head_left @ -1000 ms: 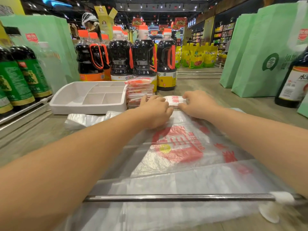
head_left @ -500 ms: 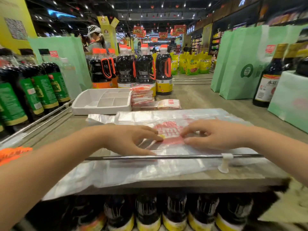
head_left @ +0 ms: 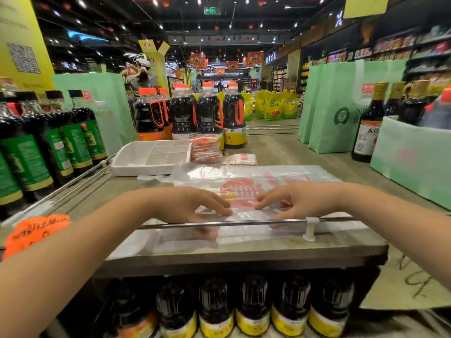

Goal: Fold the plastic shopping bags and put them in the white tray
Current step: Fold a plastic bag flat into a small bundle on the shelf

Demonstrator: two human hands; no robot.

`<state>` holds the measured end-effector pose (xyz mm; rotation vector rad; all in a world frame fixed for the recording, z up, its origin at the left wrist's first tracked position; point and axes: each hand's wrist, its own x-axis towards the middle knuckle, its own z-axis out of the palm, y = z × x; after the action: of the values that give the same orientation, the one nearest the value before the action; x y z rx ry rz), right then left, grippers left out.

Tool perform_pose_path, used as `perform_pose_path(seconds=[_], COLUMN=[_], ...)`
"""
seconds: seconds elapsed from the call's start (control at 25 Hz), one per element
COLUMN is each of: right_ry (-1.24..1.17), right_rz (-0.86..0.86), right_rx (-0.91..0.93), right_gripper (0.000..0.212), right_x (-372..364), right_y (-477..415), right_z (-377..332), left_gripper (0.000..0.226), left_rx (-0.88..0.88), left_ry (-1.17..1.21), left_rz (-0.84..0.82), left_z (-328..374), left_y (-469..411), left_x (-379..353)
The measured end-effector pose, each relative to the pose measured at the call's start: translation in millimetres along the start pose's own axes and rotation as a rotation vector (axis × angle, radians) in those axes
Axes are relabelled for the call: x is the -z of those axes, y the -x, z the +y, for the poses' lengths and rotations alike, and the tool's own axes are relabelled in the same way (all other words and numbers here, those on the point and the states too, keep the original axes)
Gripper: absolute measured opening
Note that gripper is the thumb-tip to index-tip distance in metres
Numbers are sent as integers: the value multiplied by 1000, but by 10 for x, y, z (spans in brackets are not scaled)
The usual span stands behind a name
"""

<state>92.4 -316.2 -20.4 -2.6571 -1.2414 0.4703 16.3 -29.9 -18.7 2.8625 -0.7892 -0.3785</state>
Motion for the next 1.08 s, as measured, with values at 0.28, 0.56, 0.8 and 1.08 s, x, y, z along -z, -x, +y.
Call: perform_pose_path(seconds=[0.28,0.56,0.8,1.08], right_ry=[89,149,158,5], right_rz=[-112,-123,127,111], right_rx=[-38,-46,35,-114], right_gripper=[84,60,29,12], right_x=[61,159,111,340], right_y=[-53,20,28,298], right_z=[-36,50,11,189], left_gripper=[44,41,27,21], left_rx=[11,134,142,246], left_ry=[-111,-11,65,333], left_rz=[40,-64,100,59], left_z=[-56,-88,-72,-240], left_y=[6,85,-25,205], left_x=[72,95,174,372])
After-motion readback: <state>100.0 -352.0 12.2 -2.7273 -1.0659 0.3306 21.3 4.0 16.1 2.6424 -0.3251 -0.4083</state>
